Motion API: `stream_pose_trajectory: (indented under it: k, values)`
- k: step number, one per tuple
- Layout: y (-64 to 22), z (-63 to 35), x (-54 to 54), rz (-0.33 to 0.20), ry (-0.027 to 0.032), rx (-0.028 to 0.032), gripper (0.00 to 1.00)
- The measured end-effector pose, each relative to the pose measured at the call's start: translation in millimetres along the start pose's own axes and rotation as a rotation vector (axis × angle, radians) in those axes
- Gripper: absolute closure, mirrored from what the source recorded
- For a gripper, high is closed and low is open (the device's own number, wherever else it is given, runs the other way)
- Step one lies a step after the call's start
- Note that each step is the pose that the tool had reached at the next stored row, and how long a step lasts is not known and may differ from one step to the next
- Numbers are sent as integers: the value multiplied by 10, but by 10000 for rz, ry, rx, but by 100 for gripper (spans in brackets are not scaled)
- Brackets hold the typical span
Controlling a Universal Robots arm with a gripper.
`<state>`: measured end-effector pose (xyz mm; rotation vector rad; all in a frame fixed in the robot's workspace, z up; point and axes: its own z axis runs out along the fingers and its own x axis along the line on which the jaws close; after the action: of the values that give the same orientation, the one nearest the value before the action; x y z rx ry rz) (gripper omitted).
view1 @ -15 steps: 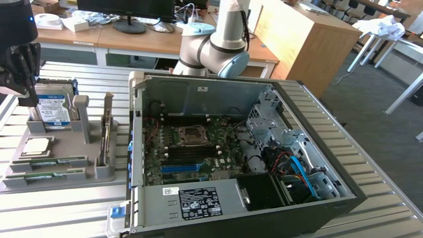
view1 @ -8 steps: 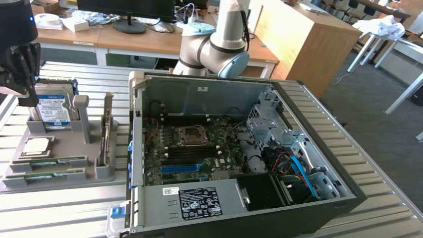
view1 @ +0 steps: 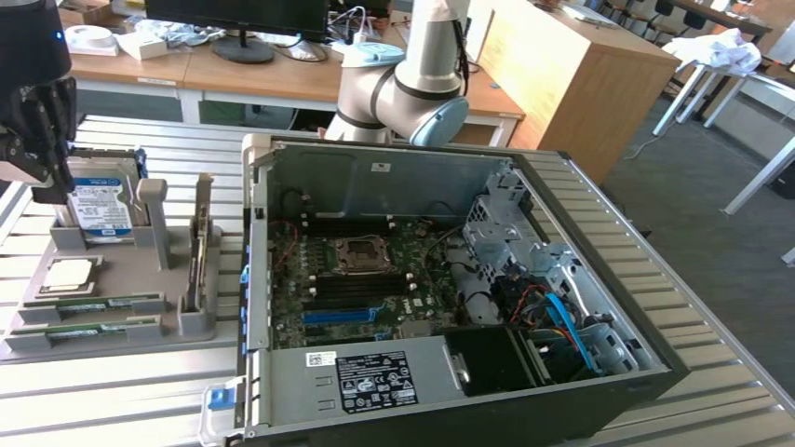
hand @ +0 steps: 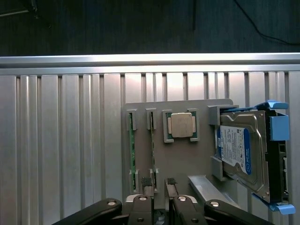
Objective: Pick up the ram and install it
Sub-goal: 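Pick up the ram and move it above insertion slot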
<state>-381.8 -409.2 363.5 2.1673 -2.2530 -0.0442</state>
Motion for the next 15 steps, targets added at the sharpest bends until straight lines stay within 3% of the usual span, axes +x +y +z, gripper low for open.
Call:
stream_pose_trajectory:
  k: [15]
  values:
    - [-6, 184, 2, 0, -1, 10, 76]
